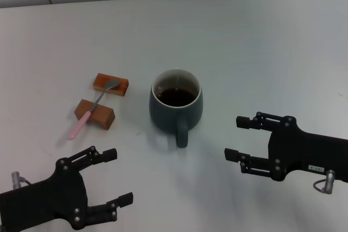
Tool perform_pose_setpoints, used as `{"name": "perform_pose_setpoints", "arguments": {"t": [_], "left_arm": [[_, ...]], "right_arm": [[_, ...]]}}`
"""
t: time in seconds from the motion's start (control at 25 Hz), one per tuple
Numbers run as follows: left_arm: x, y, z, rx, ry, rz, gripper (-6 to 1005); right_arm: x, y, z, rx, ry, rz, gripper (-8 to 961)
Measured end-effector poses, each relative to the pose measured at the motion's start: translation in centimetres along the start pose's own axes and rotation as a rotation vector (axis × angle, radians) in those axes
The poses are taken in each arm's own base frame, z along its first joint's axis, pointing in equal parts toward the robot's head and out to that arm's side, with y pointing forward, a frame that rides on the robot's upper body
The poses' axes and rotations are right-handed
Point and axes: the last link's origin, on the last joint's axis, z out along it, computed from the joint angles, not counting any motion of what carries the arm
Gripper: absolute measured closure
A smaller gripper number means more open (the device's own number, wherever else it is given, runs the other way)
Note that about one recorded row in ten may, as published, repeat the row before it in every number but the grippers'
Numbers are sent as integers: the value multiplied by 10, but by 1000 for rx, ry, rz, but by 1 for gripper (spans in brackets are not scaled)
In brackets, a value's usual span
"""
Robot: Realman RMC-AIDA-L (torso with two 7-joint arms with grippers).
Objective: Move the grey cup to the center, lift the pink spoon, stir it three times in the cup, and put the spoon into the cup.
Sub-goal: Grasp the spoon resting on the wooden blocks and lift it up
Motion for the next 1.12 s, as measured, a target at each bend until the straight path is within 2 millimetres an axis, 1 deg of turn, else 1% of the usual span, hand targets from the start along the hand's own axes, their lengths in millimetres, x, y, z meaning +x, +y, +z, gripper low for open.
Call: {"name": "perform_pose_setpoints", "arguments": {"t": [0.08, 0.4, 0.92, 1.04, 1.12], "left_arm": [[0, 0, 0, 1, 1, 0, 134], [2, 0, 0, 18, 23, -3, 134], [2, 1, 0, 52, 68, -36, 134], [5, -1, -2, 117, 133, -67, 134], [7, -5, -7, 207, 220, -134, 134]], "right_arm": [[1, -1, 2, 3, 9, 11, 281], [1, 1, 7, -13, 14, 5, 128], [4, 4, 12, -17, 24, -33, 128], [5, 4, 12, -17, 27, -33, 128], [5, 4, 12, -17, 27, -33, 128]]}}
